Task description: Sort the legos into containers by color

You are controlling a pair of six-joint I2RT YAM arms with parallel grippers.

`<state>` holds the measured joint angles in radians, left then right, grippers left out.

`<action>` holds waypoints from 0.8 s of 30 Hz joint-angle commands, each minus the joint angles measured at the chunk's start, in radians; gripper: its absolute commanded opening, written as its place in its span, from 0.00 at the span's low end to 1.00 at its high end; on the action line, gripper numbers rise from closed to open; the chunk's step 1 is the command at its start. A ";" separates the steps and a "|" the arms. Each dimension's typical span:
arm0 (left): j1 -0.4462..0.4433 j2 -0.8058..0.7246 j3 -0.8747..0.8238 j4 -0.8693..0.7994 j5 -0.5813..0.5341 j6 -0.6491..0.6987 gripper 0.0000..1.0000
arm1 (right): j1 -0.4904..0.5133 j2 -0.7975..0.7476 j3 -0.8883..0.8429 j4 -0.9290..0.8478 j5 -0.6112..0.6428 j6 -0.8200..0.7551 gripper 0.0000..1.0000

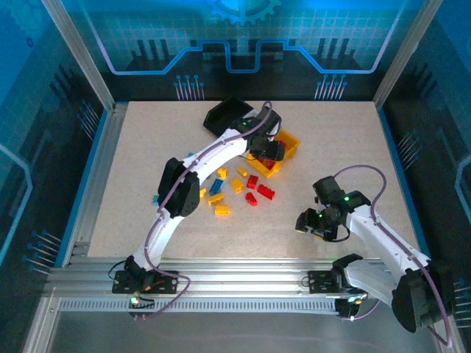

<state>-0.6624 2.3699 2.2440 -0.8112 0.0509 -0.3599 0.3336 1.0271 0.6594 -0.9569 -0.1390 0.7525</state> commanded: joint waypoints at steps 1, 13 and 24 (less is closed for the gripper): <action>0.012 0.023 0.057 -0.017 0.039 0.001 0.56 | 0.023 0.017 0.047 -0.010 -0.004 0.005 0.60; 0.018 -0.066 0.019 -0.030 0.035 0.017 0.72 | 0.083 0.175 0.192 0.017 0.040 -0.086 0.62; 0.155 -0.608 -0.821 0.287 0.204 -0.258 0.77 | 0.122 0.523 0.469 0.076 0.095 -0.494 0.66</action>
<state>-0.5663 1.8858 1.5742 -0.6270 0.1818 -0.4919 0.4313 1.4895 1.0698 -0.8936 -0.0731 0.4103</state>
